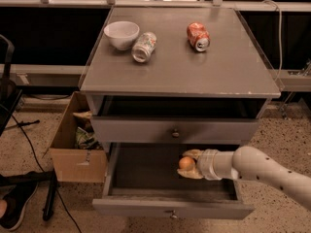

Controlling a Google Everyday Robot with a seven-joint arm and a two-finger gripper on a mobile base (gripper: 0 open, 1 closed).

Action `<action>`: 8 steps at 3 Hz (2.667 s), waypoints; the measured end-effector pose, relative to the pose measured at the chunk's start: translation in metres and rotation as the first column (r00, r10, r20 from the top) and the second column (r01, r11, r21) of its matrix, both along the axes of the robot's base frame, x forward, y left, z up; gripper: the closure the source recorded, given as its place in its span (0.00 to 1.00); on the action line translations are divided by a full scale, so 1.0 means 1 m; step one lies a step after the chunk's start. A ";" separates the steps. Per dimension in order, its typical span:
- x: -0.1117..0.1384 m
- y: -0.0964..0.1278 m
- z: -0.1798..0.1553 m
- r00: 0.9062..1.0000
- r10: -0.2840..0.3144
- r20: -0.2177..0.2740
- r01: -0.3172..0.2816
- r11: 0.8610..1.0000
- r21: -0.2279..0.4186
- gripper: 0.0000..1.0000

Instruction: Pick orange from middle drawer and place on counter

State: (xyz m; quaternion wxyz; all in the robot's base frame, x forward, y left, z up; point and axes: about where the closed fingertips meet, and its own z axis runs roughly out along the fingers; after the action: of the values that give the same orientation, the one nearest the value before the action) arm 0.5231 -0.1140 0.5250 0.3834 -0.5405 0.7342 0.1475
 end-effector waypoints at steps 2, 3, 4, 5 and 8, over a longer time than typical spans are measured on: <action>0.002 -0.001 0.025 0.999 0.009 0.036 -0.008 0.999 -0.032 1.00; 0.003 -0.003 0.040 0.999 0.021 0.036 -0.020 0.999 -0.028 1.00; 0.003 -0.008 0.083 0.998 0.042 0.036 -0.041 0.999 -0.018 1.00; -0.006 -0.012 0.147 0.997 0.068 0.033 -0.068 0.998 -0.007 1.00; -0.022 -0.008 0.250 0.994 0.098 0.053 -0.098 0.995 -0.014 1.00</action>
Offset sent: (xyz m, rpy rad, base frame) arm 0.0016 -0.0014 0.0254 -0.0320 -0.0366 0.0081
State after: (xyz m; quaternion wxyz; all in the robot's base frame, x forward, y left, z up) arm 0.5016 -0.1220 0.7749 0.3922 -0.5819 0.6970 0.1476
